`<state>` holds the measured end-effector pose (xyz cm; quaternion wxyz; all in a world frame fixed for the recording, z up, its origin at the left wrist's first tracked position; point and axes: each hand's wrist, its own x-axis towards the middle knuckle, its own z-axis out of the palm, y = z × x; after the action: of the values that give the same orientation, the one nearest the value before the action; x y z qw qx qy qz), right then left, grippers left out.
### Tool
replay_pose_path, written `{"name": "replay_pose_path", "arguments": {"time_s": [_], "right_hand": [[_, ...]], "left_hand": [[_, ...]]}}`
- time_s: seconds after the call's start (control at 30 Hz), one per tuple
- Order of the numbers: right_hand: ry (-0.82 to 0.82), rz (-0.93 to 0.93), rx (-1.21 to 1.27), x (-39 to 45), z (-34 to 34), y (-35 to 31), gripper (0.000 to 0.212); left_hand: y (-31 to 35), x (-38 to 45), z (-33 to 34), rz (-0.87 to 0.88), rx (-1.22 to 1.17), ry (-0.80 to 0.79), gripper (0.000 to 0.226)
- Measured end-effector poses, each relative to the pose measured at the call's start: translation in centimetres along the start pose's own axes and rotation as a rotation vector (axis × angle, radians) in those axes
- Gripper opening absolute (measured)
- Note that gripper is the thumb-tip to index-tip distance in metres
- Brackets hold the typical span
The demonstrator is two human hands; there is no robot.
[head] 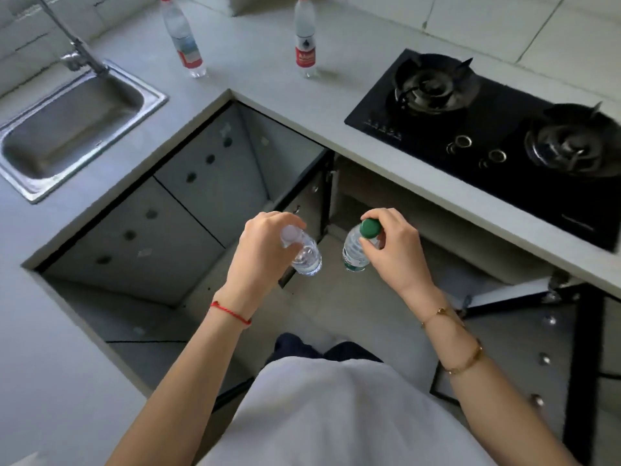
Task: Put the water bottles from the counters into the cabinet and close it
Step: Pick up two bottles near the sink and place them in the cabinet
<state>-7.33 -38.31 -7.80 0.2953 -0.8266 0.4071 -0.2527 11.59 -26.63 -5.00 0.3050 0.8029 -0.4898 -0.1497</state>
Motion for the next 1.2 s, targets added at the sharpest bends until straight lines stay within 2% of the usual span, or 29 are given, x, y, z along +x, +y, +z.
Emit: {"name": "replay_pose_path", "arguments": {"time_s": [0.23,0.4,0.7,0.87,0.97,1.07,1.2], "right_hand": [[0.045,0.135,-0.046,1.6,-0.2,7.5,0.029],[0.013,0.208,-0.116,4.7,3.1,14.4,0.025],[-0.075,0.305,-0.161,11.2,16.8,31.0,0.027],[-0.114,0.319,-0.190,15.1,25.4,40.5,0.036],[-0.112,0.344,-0.213,17.0,30.1,45.7,0.035],[-0.123,0.317,-0.255,17.9,34.0,49.7,0.029],[-0.117,0.304,-0.358,19.2,38.0,53.9,0.032]], "left_hand": [[0.8,5.5,8.4,0.050,-0.016,-0.130,0.028],[-0.5,11.0,15.8,0.055,-0.020,-0.149,0.025],[-9.9,22.1,34.2,0.019,0.035,-0.239,0.033],[-17.5,27.8,44.8,-0.068,0.022,-0.289,0.026],[-21.4,30.5,50.1,-0.055,0.041,-0.315,0.017],[-24.4,32.6,54.5,-0.065,0.032,-0.326,0.019],[-27.5,35.0,59.1,0.030,0.053,-0.351,0.022]]}}
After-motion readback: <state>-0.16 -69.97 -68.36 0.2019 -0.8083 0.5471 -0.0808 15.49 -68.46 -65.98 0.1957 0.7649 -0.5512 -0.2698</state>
